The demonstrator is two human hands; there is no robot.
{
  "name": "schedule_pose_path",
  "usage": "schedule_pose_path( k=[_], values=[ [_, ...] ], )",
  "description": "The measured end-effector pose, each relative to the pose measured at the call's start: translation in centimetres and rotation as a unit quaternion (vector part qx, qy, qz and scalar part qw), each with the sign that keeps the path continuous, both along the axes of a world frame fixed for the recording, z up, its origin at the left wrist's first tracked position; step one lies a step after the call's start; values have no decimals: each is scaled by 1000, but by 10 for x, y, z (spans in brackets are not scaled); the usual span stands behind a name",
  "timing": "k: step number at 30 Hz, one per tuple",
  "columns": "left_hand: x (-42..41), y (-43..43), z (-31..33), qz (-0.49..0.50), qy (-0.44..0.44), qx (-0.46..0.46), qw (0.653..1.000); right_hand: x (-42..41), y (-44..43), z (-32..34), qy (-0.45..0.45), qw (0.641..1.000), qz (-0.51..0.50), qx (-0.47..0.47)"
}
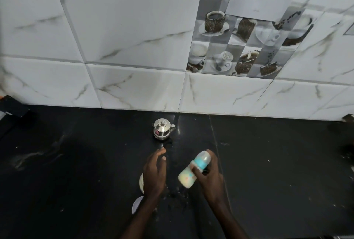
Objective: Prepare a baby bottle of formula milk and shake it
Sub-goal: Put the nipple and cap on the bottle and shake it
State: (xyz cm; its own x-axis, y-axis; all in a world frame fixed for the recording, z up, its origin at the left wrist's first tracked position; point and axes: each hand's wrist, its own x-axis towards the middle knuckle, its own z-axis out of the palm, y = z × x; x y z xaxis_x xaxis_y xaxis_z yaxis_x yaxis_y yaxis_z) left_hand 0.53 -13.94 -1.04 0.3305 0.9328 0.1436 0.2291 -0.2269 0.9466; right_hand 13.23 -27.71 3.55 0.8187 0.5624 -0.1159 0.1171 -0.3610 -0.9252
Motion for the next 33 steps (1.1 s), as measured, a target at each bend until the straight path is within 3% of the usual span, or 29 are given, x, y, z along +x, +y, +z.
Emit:
schedule_pose_path(
  k=[3,6,10,15,18,21,25,29,33],
  values=[
    [-1,1,1,7,-6,-7,1000,-5,1,-3,6,998,-64,10],
    [-1,-1,1,7,-7,-5,1000,-8,0,-9,19,999,33,-36],
    [0,2,3,12,-13,2,1000,3,-2,-8,31,995,-93,22],
    [-2,1,3,4,-12,2,1000,-1,-3,-11,26,998,30,-51],
    [-1,1,5,5,-14,10,1000,-1,-2,-15,20,998,-44,-27],
    [0,-1,6,4,-10,-2,1000,-13,1,-16,45,997,24,-53],
    [1,-1,8,3,-18,10,1000,-10,6,-13,56,997,-62,-4],
    [-2,-2,4,5,-19,7,1000,-15,8,-13,36,998,29,-30],
    [-6,-1,6,14,-18,6,1000,-8,14,-12,63,997,-32,19]
  ],
)
